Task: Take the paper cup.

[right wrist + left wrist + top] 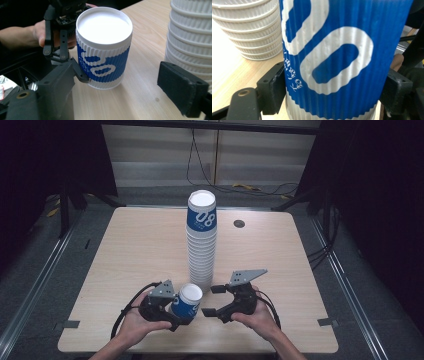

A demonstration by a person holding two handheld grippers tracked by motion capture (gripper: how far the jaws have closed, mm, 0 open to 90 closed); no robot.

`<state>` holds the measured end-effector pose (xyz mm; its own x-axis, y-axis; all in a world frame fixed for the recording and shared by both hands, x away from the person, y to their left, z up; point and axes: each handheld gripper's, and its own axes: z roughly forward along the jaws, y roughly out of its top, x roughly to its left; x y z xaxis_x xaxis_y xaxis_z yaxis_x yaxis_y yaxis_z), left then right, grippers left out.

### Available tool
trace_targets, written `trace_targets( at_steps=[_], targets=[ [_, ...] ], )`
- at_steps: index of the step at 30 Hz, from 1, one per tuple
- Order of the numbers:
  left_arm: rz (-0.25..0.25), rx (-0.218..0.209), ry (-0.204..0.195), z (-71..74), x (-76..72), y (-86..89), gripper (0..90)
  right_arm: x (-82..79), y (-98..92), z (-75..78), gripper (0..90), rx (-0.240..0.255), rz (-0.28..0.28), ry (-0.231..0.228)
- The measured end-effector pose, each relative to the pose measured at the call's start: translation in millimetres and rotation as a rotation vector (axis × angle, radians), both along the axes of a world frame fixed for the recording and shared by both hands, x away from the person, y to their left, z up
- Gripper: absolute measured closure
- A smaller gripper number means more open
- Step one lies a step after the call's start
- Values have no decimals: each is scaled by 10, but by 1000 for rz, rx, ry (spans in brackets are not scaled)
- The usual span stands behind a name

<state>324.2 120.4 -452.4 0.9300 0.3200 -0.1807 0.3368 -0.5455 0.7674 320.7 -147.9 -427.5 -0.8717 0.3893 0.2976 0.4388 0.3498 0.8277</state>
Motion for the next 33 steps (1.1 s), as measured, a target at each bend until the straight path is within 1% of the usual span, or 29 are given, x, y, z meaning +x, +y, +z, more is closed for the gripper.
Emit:
trace_targets(
  at_steps=[1, 2, 3, 4, 6, 7, 8, 9, 10, 12, 13, 14, 15, 16, 17, 19, 22, 23, 24, 26, 27, 28, 29, 30, 31, 32, 33],
  targets=[
    [-15, 23, -5, 19, 12, -12, 203, 5, 1, -2, 136, -7, 3, 6],
    [-20, 37, -4, 28, 14, -19, 206, 8, 5, -3, 137, -22, 14, 10],
    [-20, 28, -1, 25, 12, -31, 209, 7, 7, -1, 138, -31, 17, 8],
    [-33, 45, -5, 36, 17, -35, 209, 6, 9, -1, 139, -35, 21, 7],
    [-49, 59, -8, 47, 22, -53, 210, 1, 13, 5, 140, -64, 30, 3],
    [-53, 78, -11, 56, 20, -62, 211, -2, 10, 7, 139, -80, 31, -6],
    [-62, 100, -29, 64, 20, -78, 212, -6, 9, 8, 135, -109, 18, -14],
    [-62, 100, -29, 64, 20, -78, 214, -5, 13, 7, 139, -151, -9, -23],
    [-80, 117, -33, 68, 10, -119, 215, 0, 9, 9, 138, -179, -14, -20],
    [-93, 143, -46, 78, 3, -166, 217, 8, -7, 8, 137, -179, 7, -18],
    [-93, 143, -46, 78, 3, -166, 218, 8, -7, 8, 137, -179, 7, -18],
    [-96, 148, -35, 79, -1, -218, 218, 7, -20, 17, 139, -187, 17, -20],
    [-104, 169, -38, 82, 3, -234, 218, 3, -22, 22, 139, -197, 24, -21],
    [-104, 169, -38, 82, 3, -234, 218, -2, -23, 25, 140, -206, 32, -22],
    [-108, 180, -29, 65, 4, -277, 218, -6, -25, 27, 140, -217, 42, -22],
    [-123, 202, -34, 63, 14, -303, 218, -13, -24, 19, 140, -238, 58, -23],
    [-119, 209, -35, 68, 15, -321, 222, -21, -12, 4, 140, -283, 80, -14],
    [-119, 209, -35, 68, 15, -321, 222, -21, -12, 4, 140, -283, 80, -14],
    [-115, 224, -43, 76, 16, -335, 222, -7, -3, -15, 141, -297, 100, 25],
    [-124, 222, -42, 75, 22, -348, 222, 2, 13, -36, 140, -330, 108, 29],
    [-124, 222, -42, 75, 22, -348, 223, 2, 13, -36, 140, -330, 108, 29],
    [-127, 240, -42, 69, 19, -358, 223, 5, 23, -47, 140, -348, 112, 29],
    [-133, 249, -43, 68, 19, -362, 223, 3, 27, -47, 140, -352, 114, 28],
    [-133, 249, -43, 68, 19, -362, 223, 3, 27, -47, 140, -352, 114, 28],
    [-138, 263, -36, 64, 22, -368, 223, 3, 33, -40, 142, -352, 118, 26],
    [-136, 273, -38, 64, 22, -371, 223, 3, 33, -40, 142, -352, 118, 26],
    [-135, 272, -33, 60, 14, -379, 223, 6, 42, -26, 150, -359, 122, 20]
  ],
)
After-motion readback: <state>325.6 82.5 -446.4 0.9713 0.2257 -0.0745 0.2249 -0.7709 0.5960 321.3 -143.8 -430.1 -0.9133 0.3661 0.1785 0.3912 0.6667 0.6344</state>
